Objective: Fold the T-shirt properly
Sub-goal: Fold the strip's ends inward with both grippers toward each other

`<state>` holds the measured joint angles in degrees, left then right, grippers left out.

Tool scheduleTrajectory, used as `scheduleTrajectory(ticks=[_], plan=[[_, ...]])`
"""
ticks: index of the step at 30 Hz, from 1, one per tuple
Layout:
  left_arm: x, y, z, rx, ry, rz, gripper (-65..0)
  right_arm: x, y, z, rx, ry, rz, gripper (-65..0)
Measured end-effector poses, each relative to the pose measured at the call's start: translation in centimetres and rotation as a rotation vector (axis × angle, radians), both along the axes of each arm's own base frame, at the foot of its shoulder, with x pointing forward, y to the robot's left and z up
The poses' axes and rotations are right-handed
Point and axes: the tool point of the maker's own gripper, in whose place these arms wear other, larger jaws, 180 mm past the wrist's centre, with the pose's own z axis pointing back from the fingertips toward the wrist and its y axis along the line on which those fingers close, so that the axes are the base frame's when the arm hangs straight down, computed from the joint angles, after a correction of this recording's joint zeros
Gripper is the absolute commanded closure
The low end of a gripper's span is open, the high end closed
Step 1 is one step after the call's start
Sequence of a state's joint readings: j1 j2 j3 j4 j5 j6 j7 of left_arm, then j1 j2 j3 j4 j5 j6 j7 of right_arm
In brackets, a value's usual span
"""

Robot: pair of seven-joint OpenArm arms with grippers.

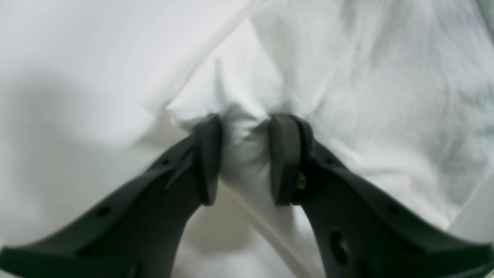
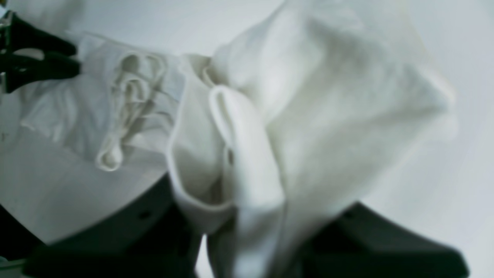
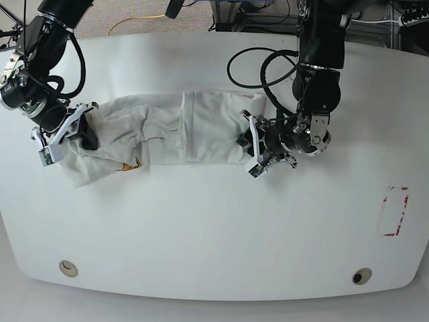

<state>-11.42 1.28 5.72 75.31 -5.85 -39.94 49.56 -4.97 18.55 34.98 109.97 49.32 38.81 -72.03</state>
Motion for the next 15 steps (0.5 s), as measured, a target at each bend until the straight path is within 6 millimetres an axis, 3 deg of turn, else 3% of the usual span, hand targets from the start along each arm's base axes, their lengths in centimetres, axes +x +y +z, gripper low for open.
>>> scheduleTrajectory(ticks=[6, 15], plan=[[1.0, -3.3, -0.4, -0.077, 0.050, -0.007, -19.6, 0.1, 3.3, -0.1, 0.010, 0.000, 0.097, 0.0], [1.2, -5.8, -0.4, -0.123, 0.092, 0.051, -19.6, 0.5, 8.4, 0.3, 0.081, -0.031, 0.192, 0.0]])
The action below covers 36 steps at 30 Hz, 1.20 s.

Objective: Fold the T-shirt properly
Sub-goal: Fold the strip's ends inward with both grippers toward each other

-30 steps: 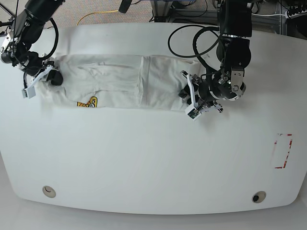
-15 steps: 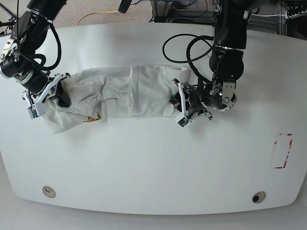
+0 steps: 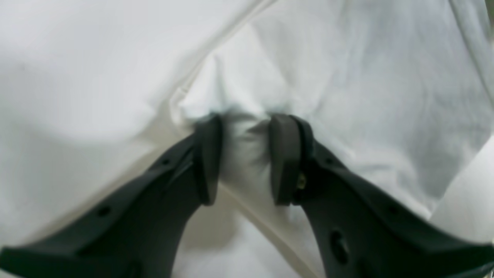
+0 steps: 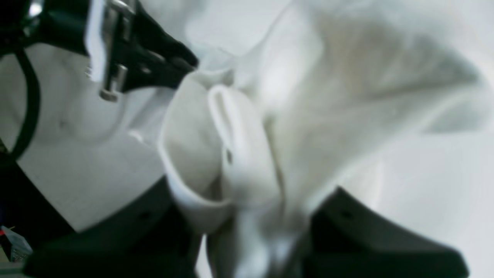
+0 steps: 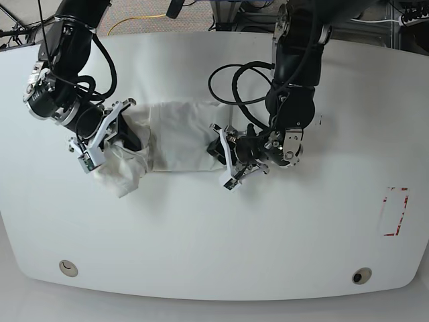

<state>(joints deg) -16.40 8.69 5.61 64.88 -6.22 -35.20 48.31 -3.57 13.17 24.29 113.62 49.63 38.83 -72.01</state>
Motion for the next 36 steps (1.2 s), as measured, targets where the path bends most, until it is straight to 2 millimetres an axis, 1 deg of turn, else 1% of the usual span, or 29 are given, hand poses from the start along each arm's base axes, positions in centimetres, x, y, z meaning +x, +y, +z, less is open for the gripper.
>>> scheduleTrajectory(ticks=[2, 4, 9, 13, 16, 17, 20, 21, 23, 25, 28, 31, 34, 36], plan=[[0.0, -0.1, 0.0, -0.001, 0.003, 0.008, -19.6, -0.1, 0.9, -0.2, 0.011, 0.006, 0.016, 0.0], [0.2, -0.2, -0.1, -0.014, 0.007, 0.020, -19.6, -0.3, 2.4, -0.5, 0.029, 0.016, 0.046, 0.0], [0.8, -0.8, -0.3, -0.077, 0.001, 0.071, -19.6, -0.9, 5.2, -0.3, 0.061, 0.012, 0.113, 0.0], [0.8, -1.0, -0.6, -0.098, 0.009, 0.083, -19.6, -1.6, 5.6, -0.8, 0.059, 0.030, 0.124, 0.0], [0.8, -1.0, -0.7, -0.101, 0.008, 0.085, -19.6, -1.6, 6.0, -0.9, 0.069, 0.035, 0.124, 0.0], [0.8, -1.0, -0.7, -0.102, 0.008, 0.086, -19.6, -1.6, 6.2, -0.8, 0.074, 0.032, 0.126, -1.7], [0.8, -1.0, -0.6, -0.109, 0.007, 0.088, -19.6, -1.3, 6.6, -0.5, 0.076, 0.020, 0.139, -9.7], [0.8, -1.1, -0.6, -0.110, 0.007, 0.089, -19.6, -1.2, 6.6, -0.4, 0.075, 0.018, 0.141, -14.7], [0.8, -1.0, -0.6, -0.110, 0.008, 0.090, -19.6, -1.0, 6.6, -0.4, 0.074, 0.016, 0.138, -22.0], [0.8, -1.0, -0.6, -0.111, 0.007, 0.090, -19.6, -0.6, 6.3, -0.4, 0.055, 0.006, 0.120, -26.8], [0.7, -1.0, -0.6, -0.110, 0.009, 0.089, -19.6, 0.1, 6.0, -0.9, 0.009, 0.004, 0.080, -30.8], [0.7, -1.0, -0.6, -0.111, 0.008, 0.090, -19.6, 0.4, 6.5, -1.4, -0.002, 0.018, 0.054, -34.4], [0.7, -1.1, -0.6, -0.112, 0.009, 0.090, -19.6, 1.3, 7.3, -1.6, 0.005, 0.021, 0.031, -40.4], [0.7, -1.1, -0.6, -0.112, 0.008, 0.090, -19.6, 1.8, 7.8, -1.5, 0.007, 0.020, 0.018, -46.3]])
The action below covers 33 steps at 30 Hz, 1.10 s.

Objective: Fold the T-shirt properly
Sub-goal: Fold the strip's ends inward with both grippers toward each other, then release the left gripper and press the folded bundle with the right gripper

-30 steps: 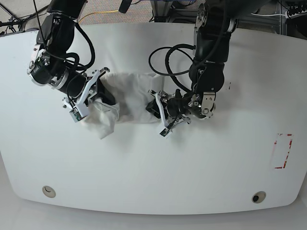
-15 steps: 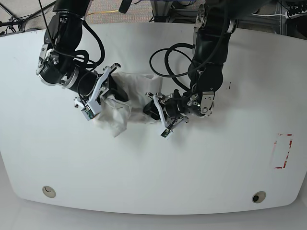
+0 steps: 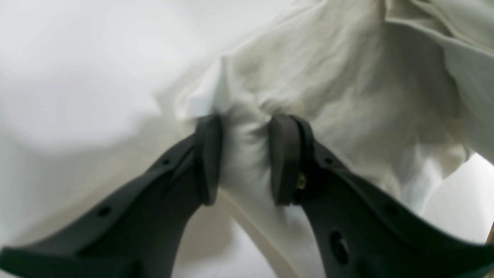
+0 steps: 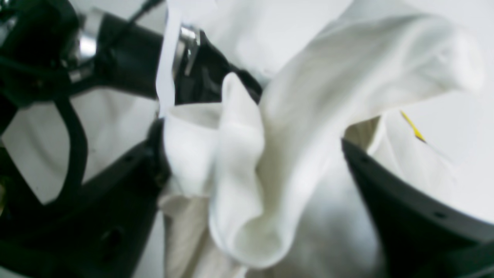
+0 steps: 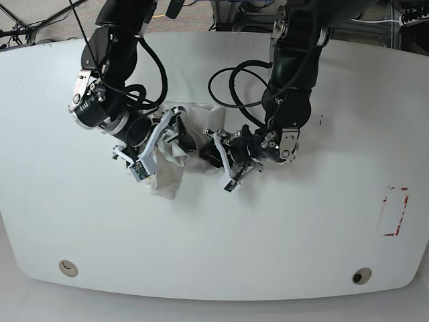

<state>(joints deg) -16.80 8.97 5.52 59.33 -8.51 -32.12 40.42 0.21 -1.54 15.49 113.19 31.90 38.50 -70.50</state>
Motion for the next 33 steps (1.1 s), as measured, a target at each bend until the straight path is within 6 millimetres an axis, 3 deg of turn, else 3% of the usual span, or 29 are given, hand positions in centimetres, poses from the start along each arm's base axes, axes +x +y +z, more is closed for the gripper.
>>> scheduleTrajectory(ticks=[4, 9, 11, 16, 24, 28, 33], plan=[[-0.1, -0.2, 0.1, -0.026, 0.013, 0.009, -19.7, 0.6, 0.5, -0.1, -0.013, 0.004, -0.028, -53.6], [-0.7, -1.0, 0.6, -0.135, 0.069, 0.038, -20.0, 0.8, 0.5, -0.2, -0.021, 0.004, -0.032, -54.4], [-0.8, -1.0, 0.8, -0.167, 0.092, 0.045, -23.5, 0.8, 0.1, -0.1, -0.035, -0.002, -0.028, -54.2], [-1.0, -1.0, 1.3, -0.240, 0.120, 0.062, -35.8, 0.9, -1.5, 0.1, -0.081, -0.015, -0.044, -54.1], [-1.0, -1.0, 1.7, -0.270, 0.126, 0.060, -36.9, 1.0, -4.9, 0.3, -0.097, -0.022, -0.115, -54.1], [-0.9, 0.2, 2.6, -0.277, 0.084, 0.056, -36.7, 0.4, -6.0, 0.8, -0.051, -0.034, -0.113, -53.9], [0.6, 3.8, 5.6, -0.357, 0.001, 0.120, -36.7, -0.1, -6.4, 0.5, -0.044, -0.022, -0.107, -53.9]])
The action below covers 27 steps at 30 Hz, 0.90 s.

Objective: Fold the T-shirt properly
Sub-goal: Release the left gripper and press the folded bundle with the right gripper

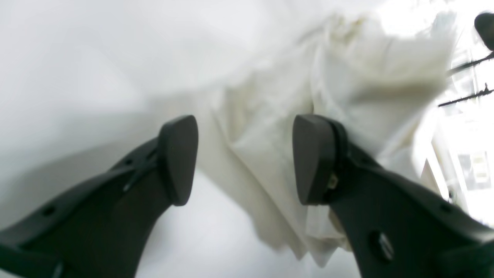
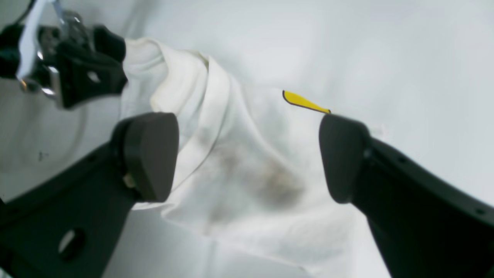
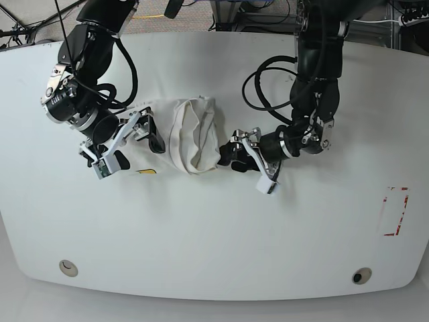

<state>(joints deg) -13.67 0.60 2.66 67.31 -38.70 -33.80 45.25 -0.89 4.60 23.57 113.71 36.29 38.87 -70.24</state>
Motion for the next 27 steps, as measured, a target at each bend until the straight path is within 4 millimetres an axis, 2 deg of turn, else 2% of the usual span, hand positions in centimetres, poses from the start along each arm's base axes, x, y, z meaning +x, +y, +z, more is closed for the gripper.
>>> scheduleTrajectory(ticks=[4, 6, 7, 9, 11, 13, 15, 17, 20, 23, 27], plan=[[-0.1, 2.3, 2.7, -0.024, -0.088, 0.005, -36.7, -1.0, 0.5, -1.0, 0.012, 0.035, 0.013, -53.9], [-0.3, 4.0, 2.7, 0.020, -0.100, 0.002, -36.7, -1.4, 0.4, -1.4, 0.011, 0.047, 0.013, -53.7], [-0.4, 5.5, 2.2, 0.060, -0.096, 0.004, -36.7, -1.6, 0.4, -1.8, -0.006, 0.063, 0.015, -53.7], [-0.7, 8.3, 1.4, 0.131, -0.086, 0.019, -36.7, -1.6, 1.8, -1.9, -0.006, 0.064, 0.061, -52.5], [-1.3, 11.2, 1.2, 0.186, -0.086, 0.046, -36.7, -1.8, 3.5, -1.8, 0.013, 0.060, 0.110, -47.4], [-1.7, 13.6, 1.4, 0.222, -0.098, 0.078, -36.7, -2.2, 4.9, -1.8, 0.046, 0.057, 0.140, -36.9], [-2.4, 15.9, 1.4, 0.263, -0.094, 0.106, -36.7, -2.8, 5.8, -3.2, 0.031, 0.099, 0.168, -28.7], [-2.8, 16.8, 1.5, 0.278, -0.095, 0.120, -36.7, -2.9, 6.6, -4.3, 0.010, 0.124, 0.189, -20.0], [-3.0, 17.2, 2.0, 0.273, -0.110, 0.132, -36.7, -3.1, 8.7, -5.3, 0.025, 0.130, 0.239, -14.7], [-3.4, 17.9, 1.8, 0.285, -0.103, 0.144, -36.7, -3.9, 11.2, -6.9, 0.017, 0.165, 0.314, -14.4], [-4.4, 17.8, 1.3, 0.287, -0.090, 0.138, -36.7, -5.7, 13.9, -7.8, -0.006, 0.176, 0.403, -14.4]])
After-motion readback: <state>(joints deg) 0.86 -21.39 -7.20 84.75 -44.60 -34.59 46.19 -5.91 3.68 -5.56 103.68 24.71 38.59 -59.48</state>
